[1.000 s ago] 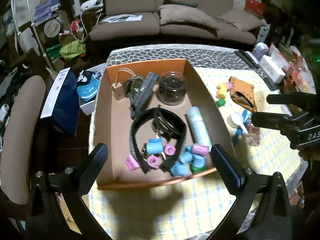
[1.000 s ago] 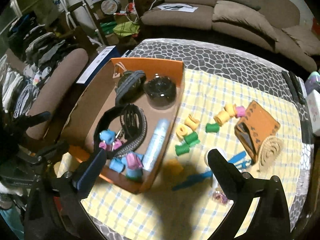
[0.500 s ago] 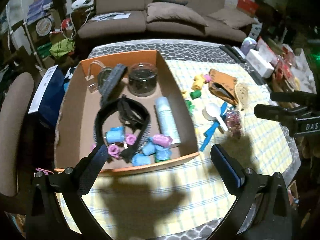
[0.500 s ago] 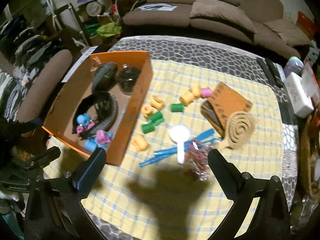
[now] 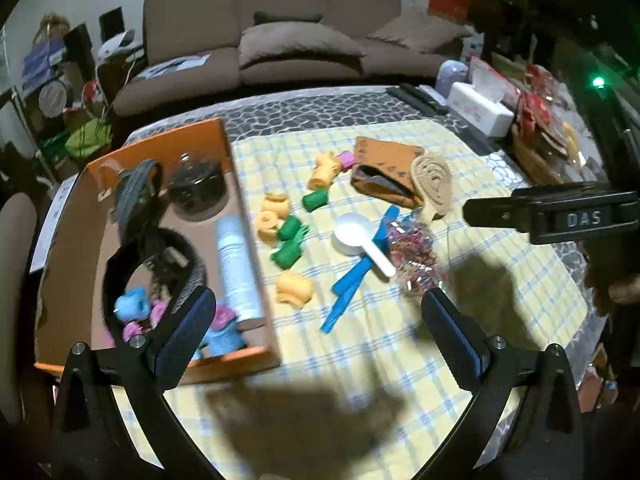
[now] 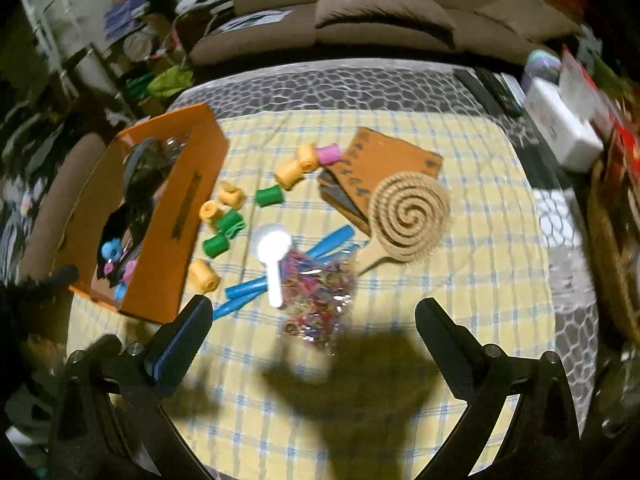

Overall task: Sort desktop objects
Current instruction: 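Move the right gripper to the spiral hairbrush while the left approaches the rubber-band bag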

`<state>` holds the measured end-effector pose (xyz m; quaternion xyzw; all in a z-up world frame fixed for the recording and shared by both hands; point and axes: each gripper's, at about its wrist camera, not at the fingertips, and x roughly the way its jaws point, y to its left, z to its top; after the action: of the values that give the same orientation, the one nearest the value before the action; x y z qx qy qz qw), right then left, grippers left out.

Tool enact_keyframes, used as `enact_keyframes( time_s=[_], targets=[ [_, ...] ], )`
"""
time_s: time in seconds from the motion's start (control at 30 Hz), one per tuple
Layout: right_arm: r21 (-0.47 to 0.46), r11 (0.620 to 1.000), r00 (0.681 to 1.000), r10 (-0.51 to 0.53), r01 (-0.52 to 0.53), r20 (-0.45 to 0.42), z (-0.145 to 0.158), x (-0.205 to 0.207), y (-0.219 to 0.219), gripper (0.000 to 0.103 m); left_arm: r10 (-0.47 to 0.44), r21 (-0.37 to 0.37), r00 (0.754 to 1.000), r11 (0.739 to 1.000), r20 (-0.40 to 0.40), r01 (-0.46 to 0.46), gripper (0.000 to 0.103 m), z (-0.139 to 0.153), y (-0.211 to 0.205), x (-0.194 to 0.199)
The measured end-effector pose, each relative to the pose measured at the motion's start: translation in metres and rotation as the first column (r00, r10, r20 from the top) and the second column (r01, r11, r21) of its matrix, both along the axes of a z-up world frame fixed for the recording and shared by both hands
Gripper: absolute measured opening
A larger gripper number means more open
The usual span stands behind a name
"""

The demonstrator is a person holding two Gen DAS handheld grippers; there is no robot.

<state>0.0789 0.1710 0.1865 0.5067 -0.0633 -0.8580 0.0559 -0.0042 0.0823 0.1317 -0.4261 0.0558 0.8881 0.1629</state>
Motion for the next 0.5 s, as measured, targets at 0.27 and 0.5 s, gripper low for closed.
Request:
enact_keyframes(
  time_s=[0.27,0.5],
  targets=[
    [-0.073,0.991,0.994,-0.109,0.109,-0.005,-0.032,-0.005,0.033,0.102,-0.081,-0.010,0.996,0.997,-0.038,0.081,0.103,-0.021,0.047,0.001],
    [-0.084,0.984,0.988,-0.155,0.155,0.001,-0.051,-0.015,0.057,0.102,-0.126,0.014,0.992,0.992,0.014,0.125,0.103,-0.049,0.072,-0.010]
  ],
)
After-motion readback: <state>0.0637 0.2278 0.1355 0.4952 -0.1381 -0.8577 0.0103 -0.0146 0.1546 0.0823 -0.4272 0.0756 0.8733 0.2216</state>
